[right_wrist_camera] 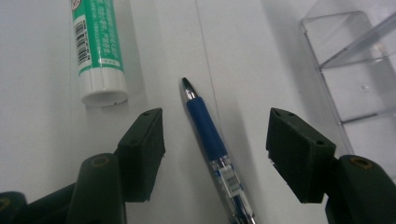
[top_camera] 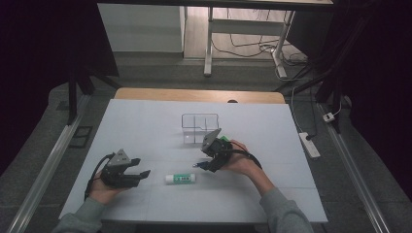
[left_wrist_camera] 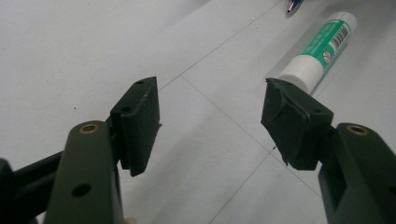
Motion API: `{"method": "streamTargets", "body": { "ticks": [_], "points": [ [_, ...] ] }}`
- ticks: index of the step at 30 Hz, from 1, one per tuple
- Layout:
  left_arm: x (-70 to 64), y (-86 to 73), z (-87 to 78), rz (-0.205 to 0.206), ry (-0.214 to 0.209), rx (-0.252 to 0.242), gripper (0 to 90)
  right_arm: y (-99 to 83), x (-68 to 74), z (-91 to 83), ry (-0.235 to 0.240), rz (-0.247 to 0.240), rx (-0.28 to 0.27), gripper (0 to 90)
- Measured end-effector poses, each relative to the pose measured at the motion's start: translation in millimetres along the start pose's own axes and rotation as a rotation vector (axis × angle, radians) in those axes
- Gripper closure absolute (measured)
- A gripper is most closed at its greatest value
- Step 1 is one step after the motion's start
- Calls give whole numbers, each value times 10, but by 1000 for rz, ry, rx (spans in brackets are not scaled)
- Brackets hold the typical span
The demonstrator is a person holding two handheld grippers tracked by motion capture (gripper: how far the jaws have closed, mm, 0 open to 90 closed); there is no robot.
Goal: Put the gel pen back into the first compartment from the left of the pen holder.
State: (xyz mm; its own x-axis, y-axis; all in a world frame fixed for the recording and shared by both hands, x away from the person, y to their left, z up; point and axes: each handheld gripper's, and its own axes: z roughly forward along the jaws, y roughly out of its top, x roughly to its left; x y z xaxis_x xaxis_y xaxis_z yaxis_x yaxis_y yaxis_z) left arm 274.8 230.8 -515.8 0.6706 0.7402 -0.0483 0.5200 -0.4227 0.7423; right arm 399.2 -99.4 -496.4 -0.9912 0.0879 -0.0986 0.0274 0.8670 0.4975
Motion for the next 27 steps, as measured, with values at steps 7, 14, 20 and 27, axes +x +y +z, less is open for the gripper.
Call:
{"method": "streamTargets", "body": {
  "ticks": [7, 14, 20, 27],
  "points": [
    [-27, 6, 6, 9, -1, 2, 366, 31, -13, 51, 21, -10, 35, 425],
    [-20, 1, -1, 11, 1, 2, 365, 29, -24, 98, 40, -40, 71, 547],
    [-27, 2, -6, 17, 1, 3, 365, 35, -23, 135, 71, -56, 102, 662],
    [-47, 7, -2, 32, 2, 10, 365, 39, -8, 140, 102, -96, 102, 783]
  ]
}}
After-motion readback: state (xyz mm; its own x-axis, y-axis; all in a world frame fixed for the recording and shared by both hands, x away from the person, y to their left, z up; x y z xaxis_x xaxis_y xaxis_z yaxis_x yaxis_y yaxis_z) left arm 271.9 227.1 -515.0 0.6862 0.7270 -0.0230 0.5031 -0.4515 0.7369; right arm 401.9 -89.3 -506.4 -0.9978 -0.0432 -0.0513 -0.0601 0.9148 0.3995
